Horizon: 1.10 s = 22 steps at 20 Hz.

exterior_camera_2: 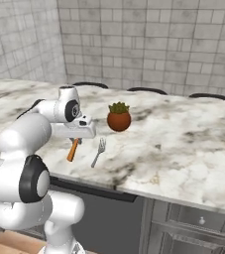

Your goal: Organize the utensils by type. Pick up the wooden spoons from the counter and place them in the open cabinet. Then pick up the metallic utensils from the counter and place them in the open drawer.

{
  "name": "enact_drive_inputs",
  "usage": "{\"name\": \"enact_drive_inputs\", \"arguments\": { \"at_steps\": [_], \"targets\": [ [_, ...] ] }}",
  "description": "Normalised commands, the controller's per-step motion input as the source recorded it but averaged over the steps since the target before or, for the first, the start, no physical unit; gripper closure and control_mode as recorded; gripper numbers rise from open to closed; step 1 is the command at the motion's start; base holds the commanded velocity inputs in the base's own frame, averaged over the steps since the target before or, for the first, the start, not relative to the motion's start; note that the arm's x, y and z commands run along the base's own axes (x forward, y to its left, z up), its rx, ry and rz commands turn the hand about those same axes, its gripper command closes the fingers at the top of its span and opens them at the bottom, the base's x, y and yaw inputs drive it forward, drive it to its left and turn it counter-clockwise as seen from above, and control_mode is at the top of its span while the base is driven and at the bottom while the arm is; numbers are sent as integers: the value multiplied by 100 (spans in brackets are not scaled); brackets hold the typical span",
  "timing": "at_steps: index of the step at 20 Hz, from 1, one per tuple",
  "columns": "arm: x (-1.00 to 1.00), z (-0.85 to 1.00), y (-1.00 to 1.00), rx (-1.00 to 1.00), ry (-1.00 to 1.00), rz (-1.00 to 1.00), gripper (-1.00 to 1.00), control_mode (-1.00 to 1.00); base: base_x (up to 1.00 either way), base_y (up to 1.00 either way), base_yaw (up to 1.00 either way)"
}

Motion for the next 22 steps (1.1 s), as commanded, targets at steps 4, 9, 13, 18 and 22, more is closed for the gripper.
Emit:
{"name": "enact_drive_inputs", "arguments": {
  "at_steps": [4,9,13,18,22],
  "targets": [
    [0,0,0,0,0,0,100,100,-70,-54,15],
    [0,0,0,0,0,0,100,100,-39,-52,21],
    [0,0,0,0,0,0,100,100,-11,-55,55],
    [0,0,0,0,0,0,100,100,-19,-54,61],
    [0,0,0,0,0,0,100,100,-15,-30,-10]
  ]
}}
